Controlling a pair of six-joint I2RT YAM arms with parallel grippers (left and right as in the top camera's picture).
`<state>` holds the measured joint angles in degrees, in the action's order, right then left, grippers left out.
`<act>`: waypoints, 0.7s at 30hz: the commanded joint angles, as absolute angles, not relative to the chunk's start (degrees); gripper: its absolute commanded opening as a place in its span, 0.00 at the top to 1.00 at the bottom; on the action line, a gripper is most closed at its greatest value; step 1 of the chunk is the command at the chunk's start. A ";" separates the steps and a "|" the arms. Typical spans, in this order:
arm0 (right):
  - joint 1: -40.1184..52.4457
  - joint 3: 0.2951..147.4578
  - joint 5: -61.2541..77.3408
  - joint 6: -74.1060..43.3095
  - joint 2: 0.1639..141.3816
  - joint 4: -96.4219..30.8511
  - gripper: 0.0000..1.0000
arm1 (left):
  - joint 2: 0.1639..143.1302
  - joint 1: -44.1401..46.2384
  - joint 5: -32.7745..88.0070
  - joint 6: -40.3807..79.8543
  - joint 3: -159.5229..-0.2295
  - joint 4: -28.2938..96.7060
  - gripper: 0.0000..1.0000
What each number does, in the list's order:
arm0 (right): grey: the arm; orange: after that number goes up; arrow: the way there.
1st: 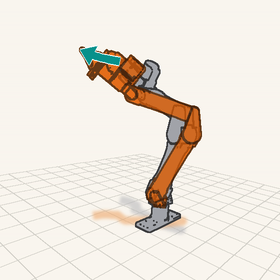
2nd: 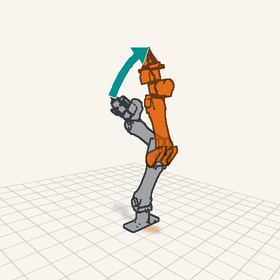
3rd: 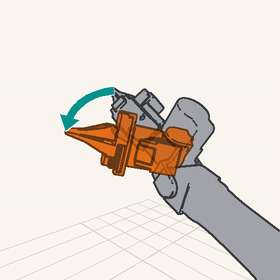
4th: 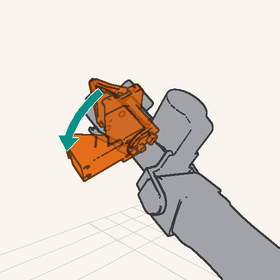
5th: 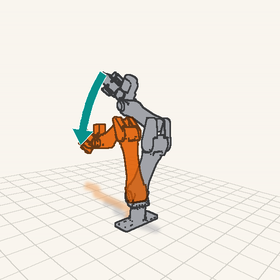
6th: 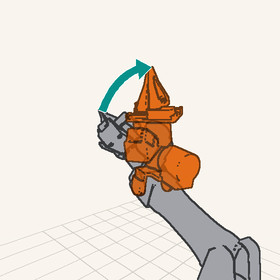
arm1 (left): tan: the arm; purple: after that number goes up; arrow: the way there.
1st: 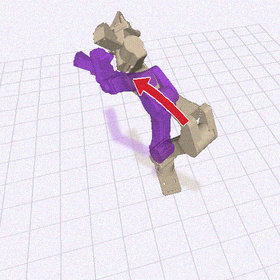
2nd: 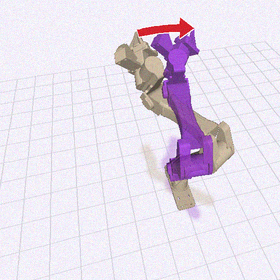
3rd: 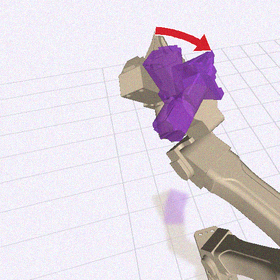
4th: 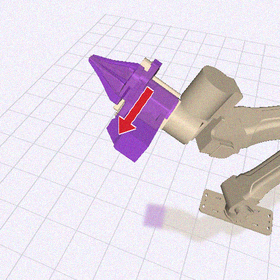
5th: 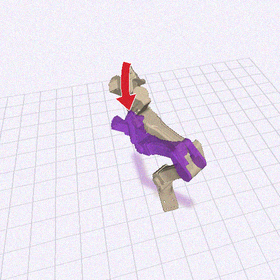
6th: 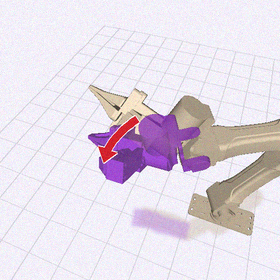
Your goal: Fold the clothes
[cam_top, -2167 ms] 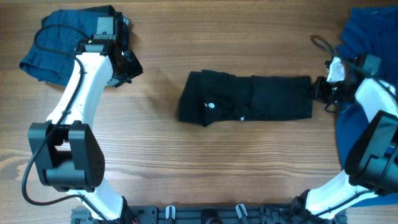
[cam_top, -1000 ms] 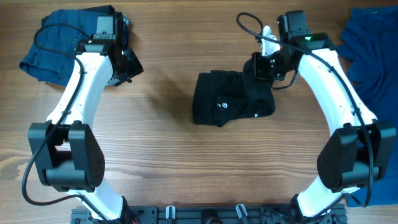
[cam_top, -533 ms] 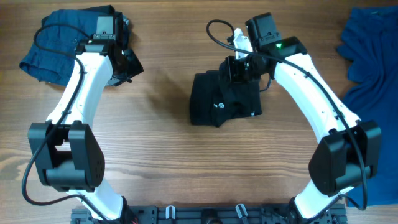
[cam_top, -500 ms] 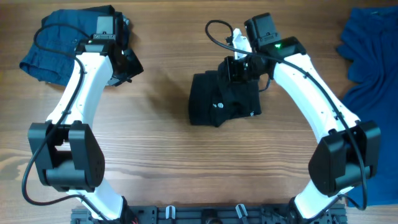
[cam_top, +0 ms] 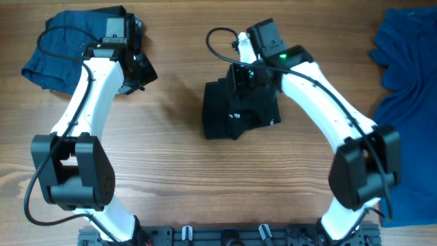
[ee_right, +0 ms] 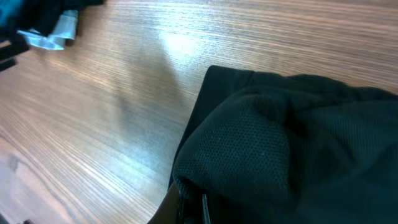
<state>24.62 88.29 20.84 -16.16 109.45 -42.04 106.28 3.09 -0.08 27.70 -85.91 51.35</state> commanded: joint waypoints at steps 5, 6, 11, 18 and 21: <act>29.32 89.14 20.82 -21.28 117.82 -39.86 0.96 | 106.30 3.14 0.38 27.24 -86.37 51.24 0.49; 29.74 89.14 20.80 -21.78 118.24 -39.79 0.93 | 106.30 3.14 0.40 27.24 -86.37 51.22 0.49; 29.69 90.50 34.70 -12.38 117.16 -37.54 0.42 | 106.30 3.14 0.40 27.22 -86.37 51.22 0.50; 17.80 92.99 31.51 -8.82 105.78 -47.00 0.57 | 106.30 3.20 6.35 27.22 -86.37 50.92 0.96; 12.12 92.97 30.65 -9.19 105.27 -49.91 0.96 | 106.54 4.78 15.44 26.59 -86.37 49.08 0.96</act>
